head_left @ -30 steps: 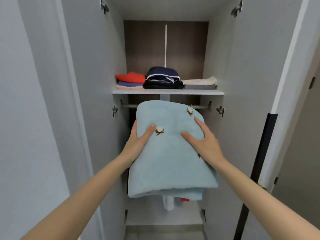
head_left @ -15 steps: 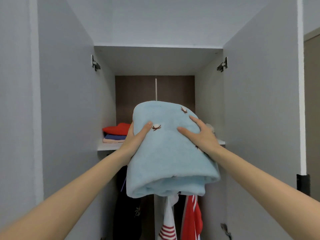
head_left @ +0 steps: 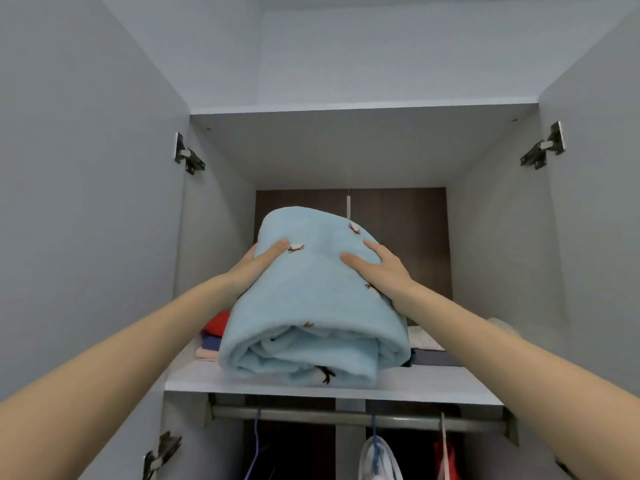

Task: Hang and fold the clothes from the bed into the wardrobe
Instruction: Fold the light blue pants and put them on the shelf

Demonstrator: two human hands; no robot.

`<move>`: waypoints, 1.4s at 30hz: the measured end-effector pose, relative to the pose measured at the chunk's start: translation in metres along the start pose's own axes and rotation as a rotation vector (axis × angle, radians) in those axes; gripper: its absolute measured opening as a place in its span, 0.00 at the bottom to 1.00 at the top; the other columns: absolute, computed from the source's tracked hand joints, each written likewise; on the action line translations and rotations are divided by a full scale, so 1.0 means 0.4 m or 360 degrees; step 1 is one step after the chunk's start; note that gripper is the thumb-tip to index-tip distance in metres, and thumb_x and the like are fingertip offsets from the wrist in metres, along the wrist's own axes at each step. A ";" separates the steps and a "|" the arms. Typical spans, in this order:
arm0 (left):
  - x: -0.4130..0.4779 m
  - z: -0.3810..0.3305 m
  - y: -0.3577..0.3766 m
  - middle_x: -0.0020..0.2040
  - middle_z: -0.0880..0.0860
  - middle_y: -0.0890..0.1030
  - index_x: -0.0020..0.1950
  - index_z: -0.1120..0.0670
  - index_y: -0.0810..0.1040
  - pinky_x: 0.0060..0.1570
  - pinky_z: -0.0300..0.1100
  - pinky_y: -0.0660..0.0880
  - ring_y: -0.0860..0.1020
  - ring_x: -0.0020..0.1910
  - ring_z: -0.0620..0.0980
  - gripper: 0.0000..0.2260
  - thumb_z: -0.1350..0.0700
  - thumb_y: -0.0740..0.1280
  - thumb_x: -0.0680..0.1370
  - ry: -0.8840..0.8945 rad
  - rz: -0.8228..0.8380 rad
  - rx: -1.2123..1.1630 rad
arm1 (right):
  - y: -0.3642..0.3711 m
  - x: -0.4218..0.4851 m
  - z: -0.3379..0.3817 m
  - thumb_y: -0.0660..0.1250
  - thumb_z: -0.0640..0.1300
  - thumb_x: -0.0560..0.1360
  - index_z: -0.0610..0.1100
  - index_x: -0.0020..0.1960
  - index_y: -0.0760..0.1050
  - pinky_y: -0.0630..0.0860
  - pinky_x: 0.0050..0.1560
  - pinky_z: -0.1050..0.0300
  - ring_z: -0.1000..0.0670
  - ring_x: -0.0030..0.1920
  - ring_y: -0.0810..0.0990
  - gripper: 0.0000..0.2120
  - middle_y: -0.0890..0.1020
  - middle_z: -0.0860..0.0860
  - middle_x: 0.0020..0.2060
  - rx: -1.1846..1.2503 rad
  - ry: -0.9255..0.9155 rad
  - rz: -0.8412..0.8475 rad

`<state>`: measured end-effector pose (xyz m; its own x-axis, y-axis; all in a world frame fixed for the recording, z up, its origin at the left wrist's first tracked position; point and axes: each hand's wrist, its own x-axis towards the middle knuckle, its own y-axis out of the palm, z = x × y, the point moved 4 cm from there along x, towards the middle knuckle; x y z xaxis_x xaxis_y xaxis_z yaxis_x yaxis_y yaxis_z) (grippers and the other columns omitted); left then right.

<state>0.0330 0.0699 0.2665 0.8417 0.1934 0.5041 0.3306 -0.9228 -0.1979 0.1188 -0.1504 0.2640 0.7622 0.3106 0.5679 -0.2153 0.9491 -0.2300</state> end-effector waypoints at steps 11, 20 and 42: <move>0.368 0.118 -0.291 0.75 0.44 0.61 0.79 0.48 0.52 0.66 0.43 0.61 0.63 0.73 0.52 0.43 0.29 0.63 0.71 -0.0135 -0.0327 0.0653 | 0.311 0.384 -0.173 0.72 0.57 0.72 0.52 0.76 0.60 0.72 0.65 0.47 0.45 0.64 0.73 0.37 0.69 0.49 0.70 0.0499 0.0217 0.0115; 0.577 0.272 -0.391 0.74 0.58 0.65 0.78 0.48 0.54 0.69 0.50 0.64 0.66 0.71 0.59 0.27 0.46 0.58 0.82 -0.0172 -0.0426 0.1871 | 0.554 0.572 -0.356 0.60 0.55 0.80 0.46 0.78 0.55 0.68 0.67 0.50 0.43 0.68 0.69 0.31 0.65 0.45 0.73 0.0158 0.0371 0.0290; 0.546 0.359 -0.299 0.64 0.52 0.78 0.72 0.45 0.67 0.58 0.48 0.71 0.74 0.63 0.56 0.19 0.50 0.55 0.82 -0.0024 -0.0581 0.1932 | 0.542 0.546 -0.323 0.53 0.52 0.82 0.50 0.68 0.69 0.73 0.55 0.50 0.44 0.63 0.74 0.18 0.78 0.48 0.62 -0.1015 -0.0345 0.0242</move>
<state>0.2388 0.2704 0.2795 0.6217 0.3825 0.6835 0.7142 0.0814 -0.6952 0.3176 0.1164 0.2360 0.5985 0.5046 0.6222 0.1413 0.6980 -0.7020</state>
